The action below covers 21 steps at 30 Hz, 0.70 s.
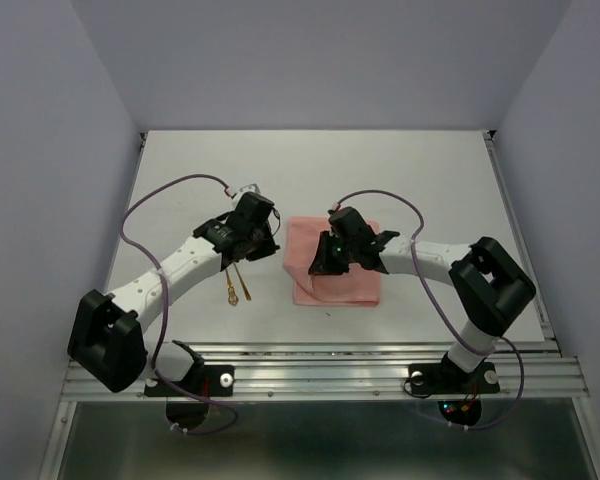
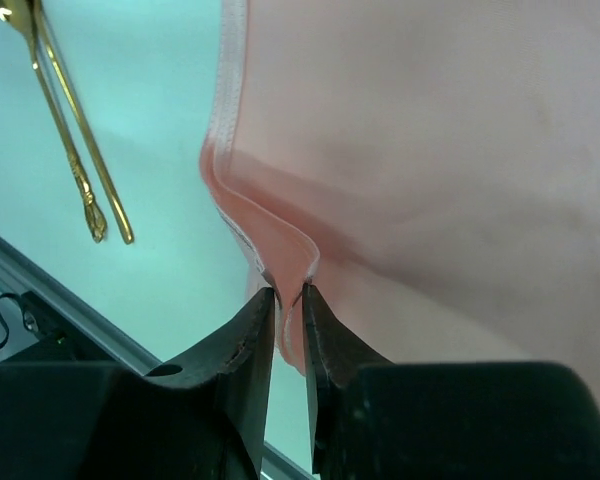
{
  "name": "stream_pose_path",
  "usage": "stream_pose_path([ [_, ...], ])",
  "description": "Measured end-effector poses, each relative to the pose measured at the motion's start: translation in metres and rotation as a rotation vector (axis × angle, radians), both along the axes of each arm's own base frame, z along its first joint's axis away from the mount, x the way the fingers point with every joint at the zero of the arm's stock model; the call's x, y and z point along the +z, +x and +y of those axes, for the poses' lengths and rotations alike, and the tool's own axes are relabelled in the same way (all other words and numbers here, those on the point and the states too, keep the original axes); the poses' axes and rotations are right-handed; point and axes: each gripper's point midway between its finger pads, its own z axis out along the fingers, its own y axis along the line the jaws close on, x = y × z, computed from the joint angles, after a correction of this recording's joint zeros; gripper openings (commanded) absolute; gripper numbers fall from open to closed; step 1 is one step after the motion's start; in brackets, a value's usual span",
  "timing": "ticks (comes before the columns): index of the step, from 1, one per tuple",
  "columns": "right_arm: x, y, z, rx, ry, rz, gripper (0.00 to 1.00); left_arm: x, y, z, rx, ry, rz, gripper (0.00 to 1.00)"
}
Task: Fold the napkin into a case and place the utensils inside
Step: Smooth out the square-folded napkin at the center of the board.
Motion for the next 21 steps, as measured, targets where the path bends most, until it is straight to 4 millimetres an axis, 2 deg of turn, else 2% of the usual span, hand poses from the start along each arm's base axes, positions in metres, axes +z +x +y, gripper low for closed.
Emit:
stream_pose_path([
  [2,0.005,-0.001,0.003,0.032,0.021,-0.016,0.33,0.017,0.005,0.002,0.014,-0.005,-0.044,0.00],
  [5,0.018,-0.003,0.006,0.073,0.044,-0.050,0.44,0.025,0.011,0.002,0.017,-0.009,-0.066,0.00],
  [9,0.047,-0.002,-0.003,0.096,0.043,-0.153,0.48,0.010,0.014,-0.006,-0.005,-0.002,-0.021,0.00],
  [12,0.070,0.005,-0.022,0.041,0.005,-0.237,0.47,-0.008,0.012,-0.012,-0.032,0.009,0.031,0.00],
  [14,0.081,0.012,-0.041,-0.022,-0.026,-0.275,0.43,-0.015,0.012,-0.018,-0.051,0.009,0.052,0.00],
  [16,0.078,0.019,-0.068,-0.099,-0.067,-0.273,0.41,-0.020,0.014,-0.023,-0.068,0.008,0.060,0.00],
  [18,0.062,0.021,-0.098,-0.177,-0.117,-0.238,0.40,-0.026,0.017,-0.031,-0.091,-0.001,0.063,0.00],
  [19,0.052,0.018,-0.110,-0.203,-0.140,-0.213,0.40,-0.028,0.016,-0.034,-0.099,-0.003,0.065,0.00],
  [20,0.033,0.008,-0.130,-0.237,-0.193,-0.162,0.39,-0.031,0.017,-0.038,-0.112,-0.008,0.068,0.00],
  [21,0.027,0.005,-0.135,-0.249,-0.202,-0.146,0.38,-0.033,0.016,-0.040,-0.119,-0.011,0.073,0.00],
])
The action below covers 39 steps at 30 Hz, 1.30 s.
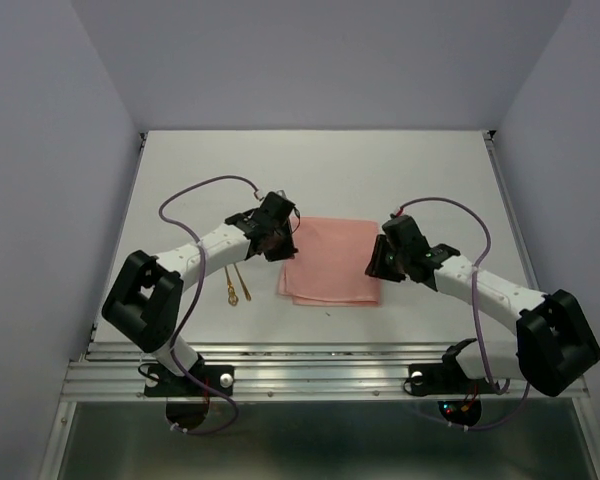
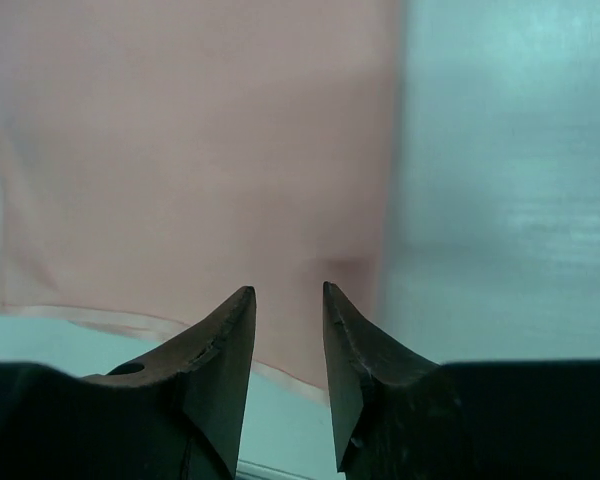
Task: Fold the napkin into a case and place the utensils inside
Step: Smooth out the square-folded napkin at the center of the board.
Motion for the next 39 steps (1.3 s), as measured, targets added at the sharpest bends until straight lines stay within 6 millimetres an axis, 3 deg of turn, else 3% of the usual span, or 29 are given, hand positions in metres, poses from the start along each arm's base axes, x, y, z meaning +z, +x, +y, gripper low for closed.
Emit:
stream_pose_path([
  [3,-0.029,-0.028,-0.017,-0.014,-0.043,0.100,0.35,-0.013,-0.007,-0.008,-0.031,-0.017,0.021,0.00],
  [6,-0.042,-0.045,-0.021,-0.004,-0.053,0.162,0.34,-0.031,-0.018,-0.007,-0.051,-0.007,0.061,0.00],
  [12,-0.033,-0.046,-0.018,0.004,-0.026,0.144,0.33,-0.062,-0.040,0.000,-0.078,0.036,0.136,0.00],
  [18,-0.029,-0.049,-0.012,0.021,0.004,0.150,0.33,-0.064,-0.042,-0.006,-0.099,0.008,0.124,0.00],
  [25,-0.061,-0.058,-0.018,0.003,-0.063,0.265,0.32,-0.063,-0.050,-0.005,-0.113,0.001,0.126,0.00],
  [29,-0.061,-0.056,-0.027,-0.034,-0.106,0.259,0.32,-0.058,-0.055,-0.002,-0.133,0.008,0.131,0.00],
  [32,-0.051,-0.050,-0.036,-0.067,-0.139,0.225,0.35,-0.049,-0.057,-0.001,-0.154,0.004,0.119,0.00],
  [35,-0.026,-0.033,-0.038,-0.101,-0.143,0.137,0.38,-0.035,-0.049,-0.002,-0.170,0.006,0.093,0.00],
  [39,-0.001,0.007,-0.038,-0.158,-0.171,0.048,0.37,0.000,-0.009,-0.013,-0.154,-0.019,0.016,0.00],
])
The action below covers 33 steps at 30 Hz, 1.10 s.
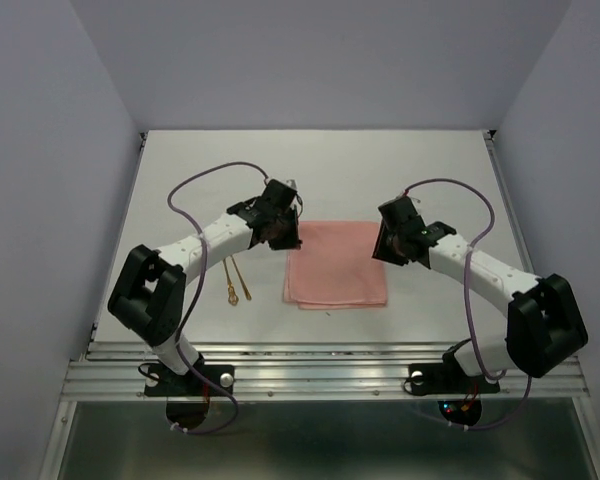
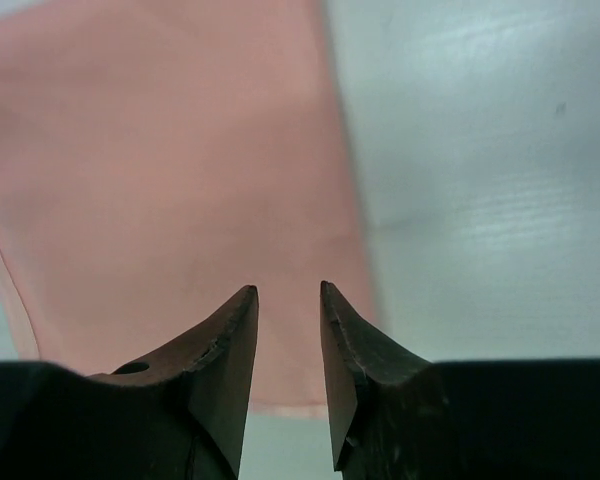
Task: Fold the napkin into a case and place the utensils inside
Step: Smooth out the square-folded napkin at the center of the board.
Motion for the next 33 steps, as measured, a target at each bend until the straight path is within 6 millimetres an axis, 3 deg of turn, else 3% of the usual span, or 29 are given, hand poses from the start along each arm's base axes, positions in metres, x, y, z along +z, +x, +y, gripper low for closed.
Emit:
stream_pose_path([
  [2,0.005,0.026,-0.005,-0.037,-0.014,-0.022,0.34,0.021,0.033,-0.012,0.017,-0.022,-0.066,0.00],
  [6,0.001,0.070,-0.017,-0.085,-0.038,-0.025,0.27,0.041,0.082,-0.029,0.063,-0.021,-0.148,0.00],
  [12,-0.006,0.114,-0.014,-0.075,-0.051,-0.026,0.25,0.020,0.111,-0.026,0.106,0.037,-0.138,0.00],
  [16,-0.011,0.125,-0.011,-0.068,-0.050,-0.023,0.24,-0.009,0.122,-0.012,0.131,0.088,-0.099,0.00],
  [22,-0.037,0.135,-0.015,-0.064,-0.049,0.011,0.23,-0.058,0.130,0.006,0.151,0.153,-0.027,0.00],
  [26,-0.057,0.141,-0.016,-0.057,-0.052,0.030,0.15,-0.057,0.138,0.005,0.156,0.146,-0.053,0.00],
  [29,-0.054,0.145,-0.013,-0.037,-0.035,0.015,0.17,-0.058,0.138,0.004,0.155,0.142,-0.058,0.00],
  [33,-0.046,0.131,-0.010,-0.010,0.001,0.013,0.21,-0.057,0.135,0.005,0.156,0.135,-0.068,0.00],
])
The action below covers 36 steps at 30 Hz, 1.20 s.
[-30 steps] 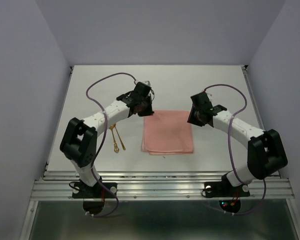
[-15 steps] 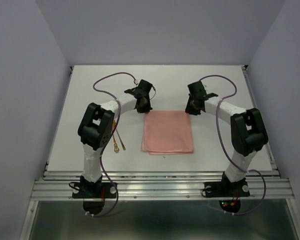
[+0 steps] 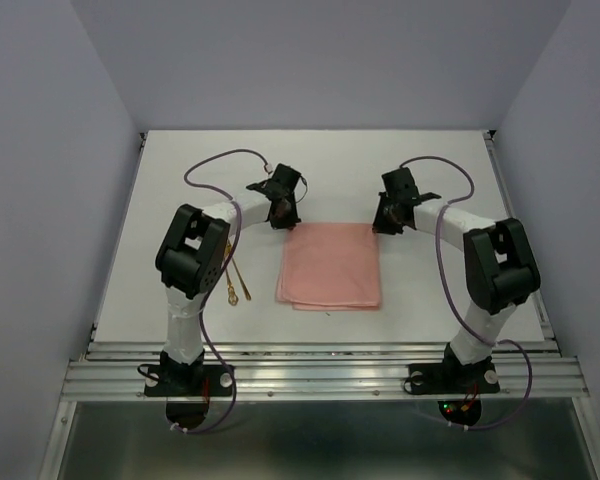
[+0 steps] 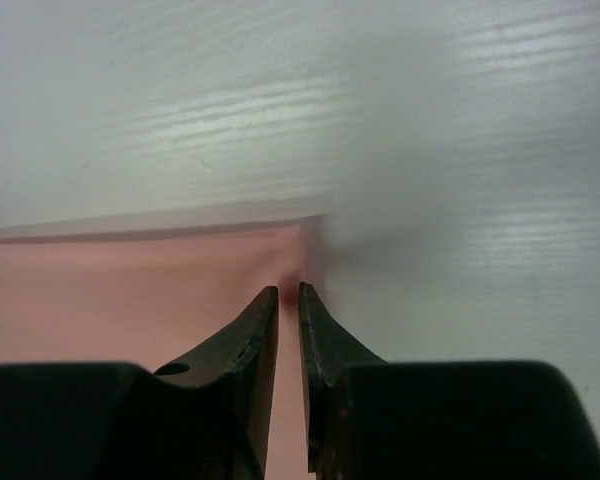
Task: Fold the napkin into a case and place the utensils inside
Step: Smooth out the square-folded napkin at the center of the board.
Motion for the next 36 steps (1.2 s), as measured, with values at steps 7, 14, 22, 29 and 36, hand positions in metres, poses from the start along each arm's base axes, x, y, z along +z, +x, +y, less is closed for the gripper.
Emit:
stream_pose_path([
  [7,0.063,-0.036,0.017,0.051,0.100,-0.123,0.24,0.011,-0.024,0.005,-0.013,0.000,0.015,0.00],
  [14,0.057,-0.113,0.067,0.191,0.153,-0.080,0.24,0.045,-0.065,-0.008,-0.056,-0.045,-0.020,0.00],
  [22,0.003,-0.190,0.062,0.184,0.138,0.113,0.24,0.043,-0.131,-0.002,-0.110,-0.103,0.012,0.00],
  [29,-0.017,-0.208,0.052,0.129,0.131,0.172,0.25,-0.008,-0.205,0.008,-0.181,-0.112,0.196,0.00],
  [36,-0.016,-0.190,0.041,0.062,0.055,0.117,0.27,-0.007,-0.212,-0.005,-0.208,-0.159,0.180,0.00],
])
